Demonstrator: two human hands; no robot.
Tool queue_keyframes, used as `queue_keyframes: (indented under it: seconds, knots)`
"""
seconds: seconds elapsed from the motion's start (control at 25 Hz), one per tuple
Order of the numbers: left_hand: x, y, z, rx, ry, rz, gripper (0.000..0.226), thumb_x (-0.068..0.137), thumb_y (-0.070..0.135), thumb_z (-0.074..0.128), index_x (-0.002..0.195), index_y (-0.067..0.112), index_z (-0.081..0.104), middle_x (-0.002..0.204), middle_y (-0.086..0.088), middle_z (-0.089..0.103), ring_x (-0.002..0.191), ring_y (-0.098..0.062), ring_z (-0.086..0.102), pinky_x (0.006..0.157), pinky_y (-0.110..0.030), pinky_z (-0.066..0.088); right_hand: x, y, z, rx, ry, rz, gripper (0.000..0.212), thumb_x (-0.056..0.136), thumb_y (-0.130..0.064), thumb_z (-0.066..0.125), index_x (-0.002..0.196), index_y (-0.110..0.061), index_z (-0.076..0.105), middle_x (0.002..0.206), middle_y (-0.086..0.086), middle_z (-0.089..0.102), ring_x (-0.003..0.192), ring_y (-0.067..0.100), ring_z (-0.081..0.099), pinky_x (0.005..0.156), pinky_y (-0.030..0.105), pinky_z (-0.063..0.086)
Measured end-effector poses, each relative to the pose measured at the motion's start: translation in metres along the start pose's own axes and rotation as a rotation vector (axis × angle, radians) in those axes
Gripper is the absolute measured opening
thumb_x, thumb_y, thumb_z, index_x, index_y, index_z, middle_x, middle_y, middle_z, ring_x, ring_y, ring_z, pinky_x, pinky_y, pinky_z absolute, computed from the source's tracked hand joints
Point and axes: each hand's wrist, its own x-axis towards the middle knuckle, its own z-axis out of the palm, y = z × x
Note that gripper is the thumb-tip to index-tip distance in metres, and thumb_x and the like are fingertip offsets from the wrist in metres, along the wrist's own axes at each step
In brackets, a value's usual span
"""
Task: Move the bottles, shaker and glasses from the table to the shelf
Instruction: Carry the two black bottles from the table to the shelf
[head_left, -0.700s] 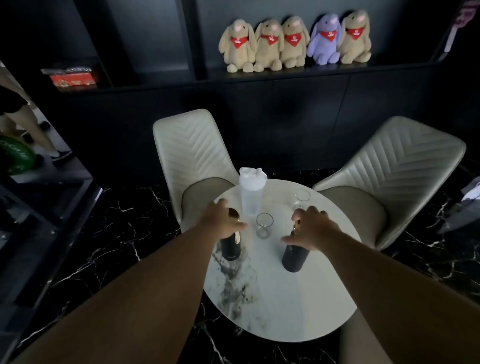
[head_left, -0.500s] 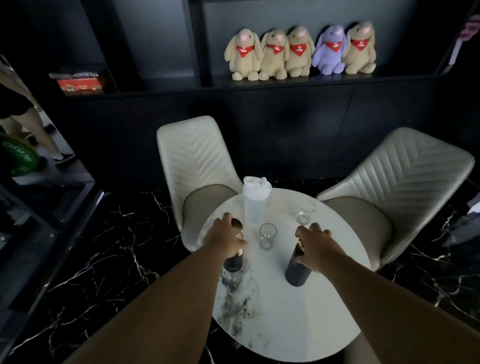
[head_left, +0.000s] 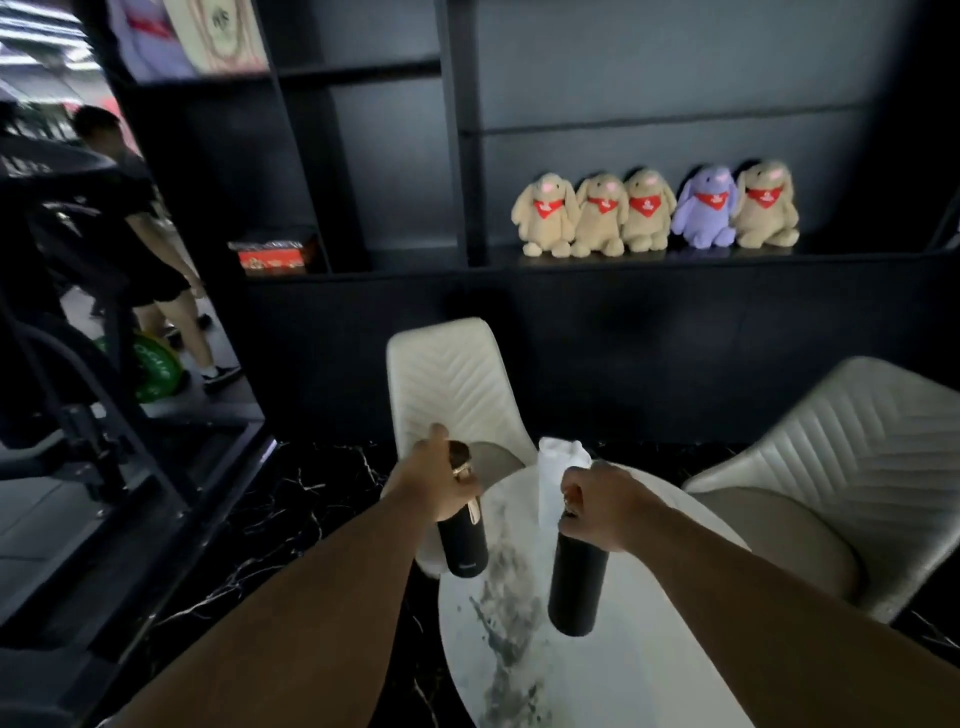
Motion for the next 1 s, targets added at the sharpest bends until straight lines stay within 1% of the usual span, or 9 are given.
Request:
queue_keyframes:
  seconds: [0.12, 0.28, 0.36, 0.48, 0.56, 0.68, 0.84, 0.92, 1.0]
  knots:
    - [0.007, -0.002, -0.079, -0.012, 0.155, -0.005, 0.060, 0.076, 0.042, 0.079, 0.114, 0.023, 0.038, 0.102, -0.004, 0.062, 0.089, -0.029, 0.065, 0.071, -0.039, 0.054, 0.020, -0.043, -0.054, 0.119, 0.100, -0.102, 0.039, 0.080, -0.040, 0.072, 0.109, -0.020, 0.056, 0.099, 0.000, 0.057, 0.090, 0.020, 0.059, 0.078, 0.037, 0.054]
    - [0.040, -0.003, -0.185, 0.000, 0.301, 0.032, 0.052, 0.074, 0.045, 0.077, 0.109, 0.026, 0.043, 0.100, -0.004, 0.061, 0.082, -0.024, 0.061, 0.066, -0.035, 0.049, 0.061, -0.097, -0.131, 0.185, 0.225, -0.202, 0.043, 0.077, -0.041, 0.074, 0.102, -0.020, 0.047, 0.092, 0.003, 0.064, 0.082, 0.020, 0.063, 0.075, 0.043, 0.056]
    - [0.067, -0.004, -0.232, -0.019, 0.368, 0.048, 0.054, 0.075, 0.045, 0.077, 0.117, 0.028, 0.049, 0.106, -0.004, 0.061, 0.087, -0.022, 0.060, 0.069, -0.034, 0.049, 0.089, -0.123, -0.168, 0.186, 0.292, -0.224, 0.041, 0.076, -0.045, 0.073, 0.100, -0.023, 0.048, 0.091, -0.001, 0.062, 0.080, 0.016, 0.062, 0.070, 0.038, 0.055]
    - [0.121, -0.006, -0.298, -0.038, 0.470, 0.102, 0.068, 0.074, 0.047, 0.077, 0.135, 0.029, 0.053, 0.117, -0.005, 0.061, 0.094, -0.021, 0.057, 0.077, -0.031, 0.048, 0.146, -0.165, -0.224, 0.148, 0.410, -0.253, 0.039, 0.076, -0.051, 0.071, 0.097, -0.026, 0.050, 0.086, -0.006, 0.058, 0.076, 0.013, 0.058, 0.061, 0.031, 0.045]
    - [0.160, -0.009, -0.339, -0.046, 0.512, 0.148, 0.075, 0.072, 0.049, 0.076, 0.140, 0.031, 0.051, 0.119, -0.006, 0.060, 0.096, -0.022, 0.058, 0.081, -0.030, 0.048, 0.188, -0.196, -0.259, 0.132, 0.483, -0.261, 0.039, 0.074, -0.052, 0.071, 0.095, -0.026, 0.052, 0.081, -0.009, 0.056, 0.078, 0.015, 0.059, 0.061, 0.028, 0.042]
    - [0.224, -0.015, -0.401, -0.089, 0.540, 0.218, 0.078, 0.071, 0.050, 0.075, 0.141, 0.031, 0.048, 0.118, -0.003, 0.061, 0.101, -0.025, 0.062, 0.084, -0.031, 0.050, 0.258, -0.250, -0.310, 0.166, 0.563, -0.275, 0.035, 0.073, -0.051, 0.073, 0.090, -0.027, 0.053, 0.078, -0.015, 0.055, 0.073, 0.011, 0.056, 0.056, 0.024, 0.038]
    - [0.307, -0.032, -0.468, -0.114, 0.593, 0.307, 0.067, 0.066, 0.053, 0.071, 0.127, 0.031, 0.051, 0.113, -0.001, 0.063, 0.093, -0.023, 0.062, 0.076, -0.031, 0.048, 0.347, -0.311, -0.364, 0.177, 0.674, -0.266, 0.035, 0.073, -0.049, 0.074, 0.089, -0.023, 0.057, 0.089, -0.001, 0.066, 0.079, 0.021, 0.061, 0.066, 0.030, 0.045]
    - [0.352, -0.043, -0.496, -0.106, 0.632, 0.356, 0.069, 0.068, 0.051, 0.072, 0.130, 0.029, 0.051, 0.112, 0.001, 0.063, 0.096, -0.022, 0.061, 0.077, -0.031, 0.047, 0.391, -0.333, -0.386, 0.177, 0.717, -0.264, 0.037, 0.074, -0.048, 0.076, 0.093, -0.021, 0.059, 0.091, 0.001, 0.069, 0.085, 0.024, 0.062, 0.075, 0.033, 0.049]
    - [0.396, -0.053, -0.520, -0.119, 0.664, 0.389, 0.072, 0.071, 0.048, 0.075, 0.135, 0.026, 0.050, 0.110, 0.005, 0.062, 0.091, -0.018, 0.060, 0.074, -0.027, 0.043, 0.427, -0.349, -0.406, 0.150, 0.731, -0.250, 0.037, 0.075, -0.047, 0.076, 0.093, -0.019, 0.060, 0.090, 0.002, 0.067, 0.087, 0.026, 0.060, 0.076, 0.032, 0.048]
